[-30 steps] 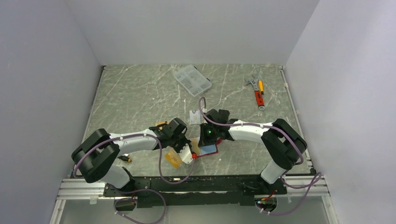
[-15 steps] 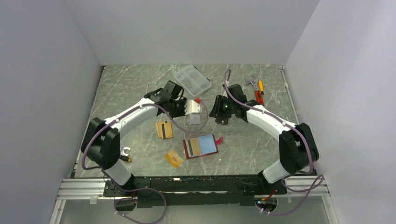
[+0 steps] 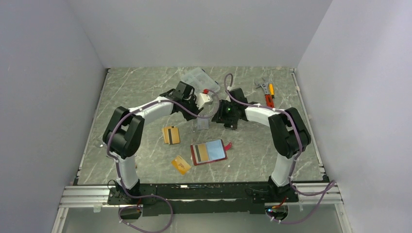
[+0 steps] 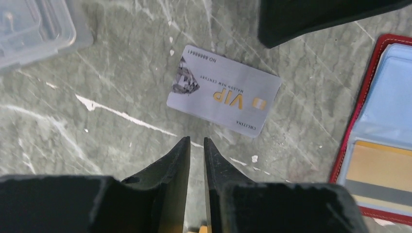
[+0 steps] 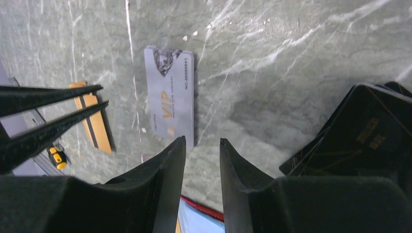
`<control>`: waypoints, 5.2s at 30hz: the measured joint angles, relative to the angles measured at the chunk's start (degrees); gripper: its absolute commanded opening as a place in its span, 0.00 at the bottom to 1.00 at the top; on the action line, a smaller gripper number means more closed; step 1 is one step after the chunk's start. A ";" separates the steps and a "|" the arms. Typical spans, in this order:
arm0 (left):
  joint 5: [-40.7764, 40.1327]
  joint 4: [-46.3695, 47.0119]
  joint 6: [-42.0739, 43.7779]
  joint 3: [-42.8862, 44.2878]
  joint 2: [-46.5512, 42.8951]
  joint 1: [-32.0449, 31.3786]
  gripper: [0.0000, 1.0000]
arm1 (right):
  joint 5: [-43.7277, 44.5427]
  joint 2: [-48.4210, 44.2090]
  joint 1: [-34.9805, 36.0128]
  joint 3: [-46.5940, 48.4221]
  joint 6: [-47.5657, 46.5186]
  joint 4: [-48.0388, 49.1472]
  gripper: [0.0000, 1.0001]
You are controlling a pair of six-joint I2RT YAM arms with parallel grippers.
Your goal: Put the credit cards into the card holder
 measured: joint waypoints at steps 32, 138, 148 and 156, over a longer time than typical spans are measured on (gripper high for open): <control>-5.01 8.35 -12.26 -4.02 0.20 -2.47 0.19 | 2.60 8.00 -0.17 8.02 -0.46 1.55 0.59; 1.38 9.03 -10.67 -1.88 5.46 -3.89 0.17 | -16.57 9.68 -1.27 -12.76 23.39 38.58 0.00; 12.96 2.43 -16.15 -1.31 -1.27 3.87 0.60 | -17.29 3.21 -0.11 -12.66 16.65 34.12 0.00; 26.29 13.09 -29.59 -7.04 -9.03 10.29 0.73 | -18.64 -5.16 -0.31 -13.73 8.90 29.53 0.00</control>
